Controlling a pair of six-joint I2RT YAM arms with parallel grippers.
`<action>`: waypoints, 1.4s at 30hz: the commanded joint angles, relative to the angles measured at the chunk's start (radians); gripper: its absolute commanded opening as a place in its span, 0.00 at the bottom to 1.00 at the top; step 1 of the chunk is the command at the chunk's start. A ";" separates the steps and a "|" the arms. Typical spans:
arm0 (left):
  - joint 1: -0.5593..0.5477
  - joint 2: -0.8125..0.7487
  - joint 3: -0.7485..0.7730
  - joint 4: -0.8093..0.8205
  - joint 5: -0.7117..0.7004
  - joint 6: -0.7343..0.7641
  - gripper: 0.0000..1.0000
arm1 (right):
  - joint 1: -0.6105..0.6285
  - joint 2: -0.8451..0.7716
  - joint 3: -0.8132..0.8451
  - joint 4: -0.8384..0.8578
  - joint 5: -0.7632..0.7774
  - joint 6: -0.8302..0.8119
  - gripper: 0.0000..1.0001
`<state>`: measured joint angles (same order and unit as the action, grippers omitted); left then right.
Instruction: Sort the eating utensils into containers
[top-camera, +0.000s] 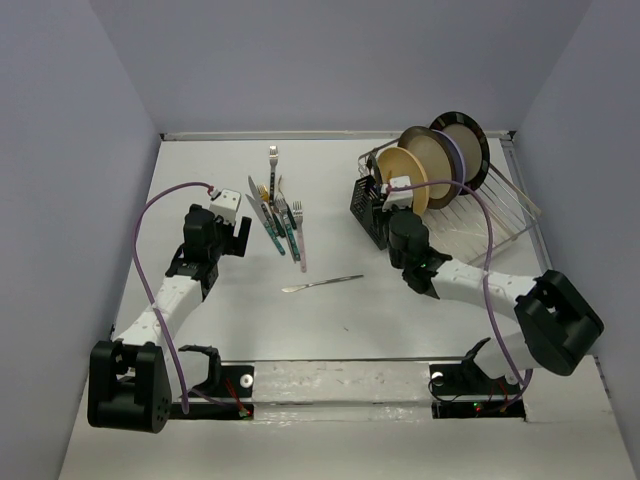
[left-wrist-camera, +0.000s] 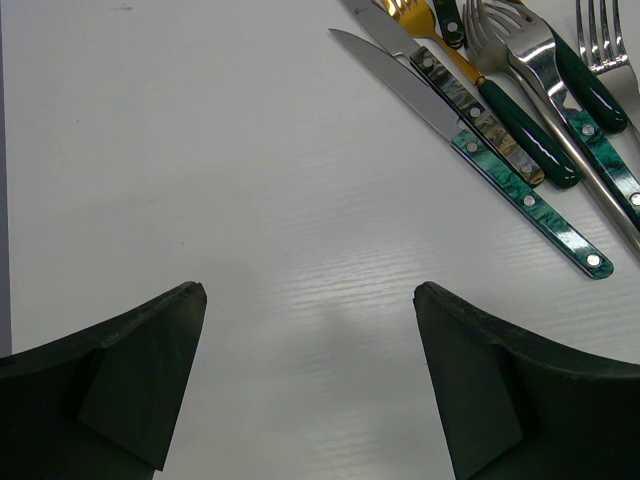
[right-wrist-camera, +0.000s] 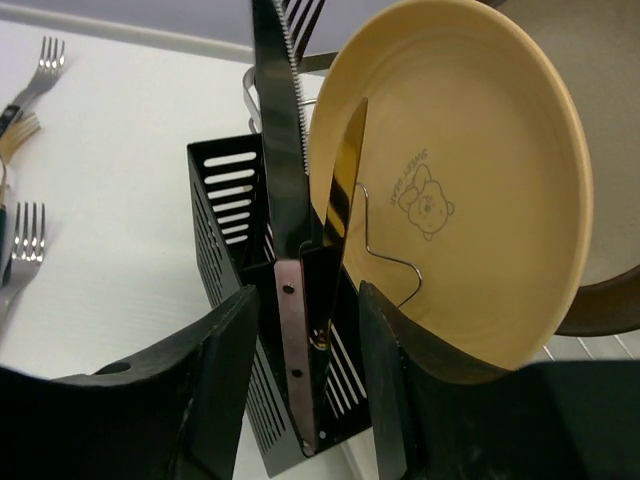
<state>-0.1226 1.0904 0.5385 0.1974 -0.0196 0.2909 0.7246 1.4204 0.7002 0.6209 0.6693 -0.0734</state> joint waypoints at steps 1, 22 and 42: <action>0.005 -0.015 -0.003 0.043 0.001 0.010 0.99 | -0.002 -0.077 0.073 -0.110 -0.019 0.015 0.55; 0.005 -0.015 -0.002 0.043 -0.002 0.014 0.99 | 0.094 0.337 0.679 -1.211 -0.878 -0.382 0.69; 0.005 -0.012 -0.002 0.043 0.000 0.021 0.99 | 0.154 0.615 0.740 -1.279 -0.807 -0.379 0.65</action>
<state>-0.1226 1.0904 0.5385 0.1978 -0.0196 0.2985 0.8310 2.0220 1.4574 -0.6304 -0.1913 -0.4664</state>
